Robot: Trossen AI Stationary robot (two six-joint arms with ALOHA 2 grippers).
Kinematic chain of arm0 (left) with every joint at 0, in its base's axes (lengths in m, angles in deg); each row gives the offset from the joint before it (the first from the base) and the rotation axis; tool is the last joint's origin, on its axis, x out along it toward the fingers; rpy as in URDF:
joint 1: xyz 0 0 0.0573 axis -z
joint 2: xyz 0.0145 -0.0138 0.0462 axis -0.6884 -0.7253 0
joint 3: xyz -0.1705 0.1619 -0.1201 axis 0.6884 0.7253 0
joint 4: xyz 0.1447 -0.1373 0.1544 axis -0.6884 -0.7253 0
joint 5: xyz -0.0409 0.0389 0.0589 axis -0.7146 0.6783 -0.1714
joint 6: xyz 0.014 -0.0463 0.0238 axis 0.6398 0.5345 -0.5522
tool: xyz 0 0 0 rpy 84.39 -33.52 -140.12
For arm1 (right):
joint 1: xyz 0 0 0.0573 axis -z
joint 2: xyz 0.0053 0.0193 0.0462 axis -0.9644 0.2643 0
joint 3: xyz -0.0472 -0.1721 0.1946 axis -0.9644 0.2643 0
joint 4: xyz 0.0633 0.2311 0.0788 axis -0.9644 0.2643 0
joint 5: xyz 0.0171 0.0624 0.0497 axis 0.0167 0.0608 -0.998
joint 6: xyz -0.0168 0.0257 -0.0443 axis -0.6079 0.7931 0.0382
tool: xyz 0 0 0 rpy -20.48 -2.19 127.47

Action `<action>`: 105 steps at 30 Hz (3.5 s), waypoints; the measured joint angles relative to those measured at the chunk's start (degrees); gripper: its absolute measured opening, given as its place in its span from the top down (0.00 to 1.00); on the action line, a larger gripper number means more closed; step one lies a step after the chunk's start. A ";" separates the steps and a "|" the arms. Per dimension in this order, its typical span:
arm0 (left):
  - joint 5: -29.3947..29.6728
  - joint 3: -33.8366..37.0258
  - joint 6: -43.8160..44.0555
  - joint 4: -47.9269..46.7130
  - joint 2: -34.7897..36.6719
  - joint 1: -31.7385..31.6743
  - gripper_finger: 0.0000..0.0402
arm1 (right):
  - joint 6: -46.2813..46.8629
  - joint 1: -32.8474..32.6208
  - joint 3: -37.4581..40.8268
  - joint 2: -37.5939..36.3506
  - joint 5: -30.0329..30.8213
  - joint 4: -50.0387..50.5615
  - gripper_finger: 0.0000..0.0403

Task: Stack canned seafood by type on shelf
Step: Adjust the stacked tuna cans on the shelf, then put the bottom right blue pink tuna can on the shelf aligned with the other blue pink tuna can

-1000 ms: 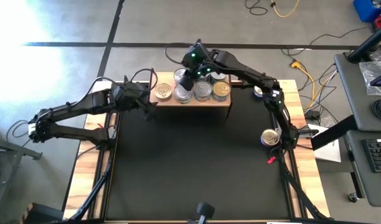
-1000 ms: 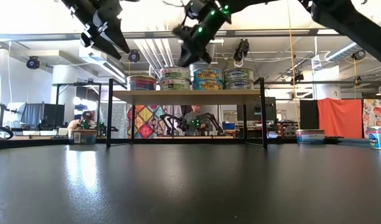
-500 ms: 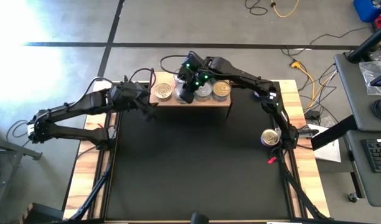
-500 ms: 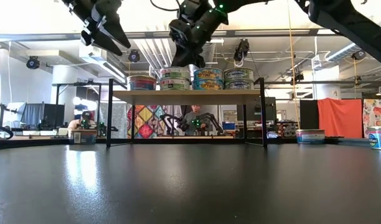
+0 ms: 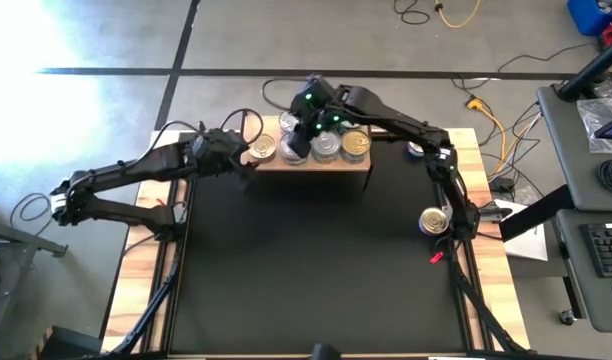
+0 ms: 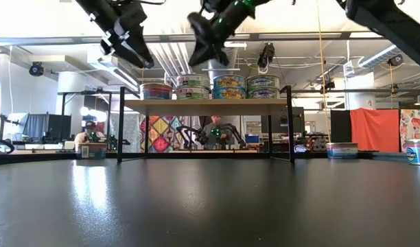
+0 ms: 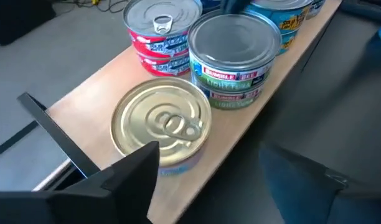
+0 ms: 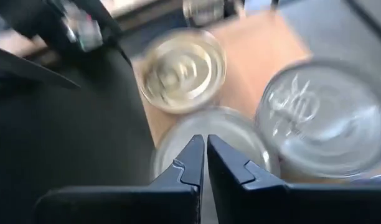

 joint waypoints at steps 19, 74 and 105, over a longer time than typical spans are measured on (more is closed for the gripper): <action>-9.84 -4.86 10.85 -1.50 -6.26 -10.74 1.00 | 5.51 -1.54 -0.17 -11.98 3.10 -2.28 0.97; -16.27 -17.26 2.83 -2.76 -26.78 -23.24 1.00 | 3.77 -7.16 -0.15 -12.60 4.59 8.17 0.97; -12.88 -16.93 -1.86 0.31 -23.34 -23.79 1.00 | -0.33 -8.11 0.04 -12.19 4.68 22.55 0.97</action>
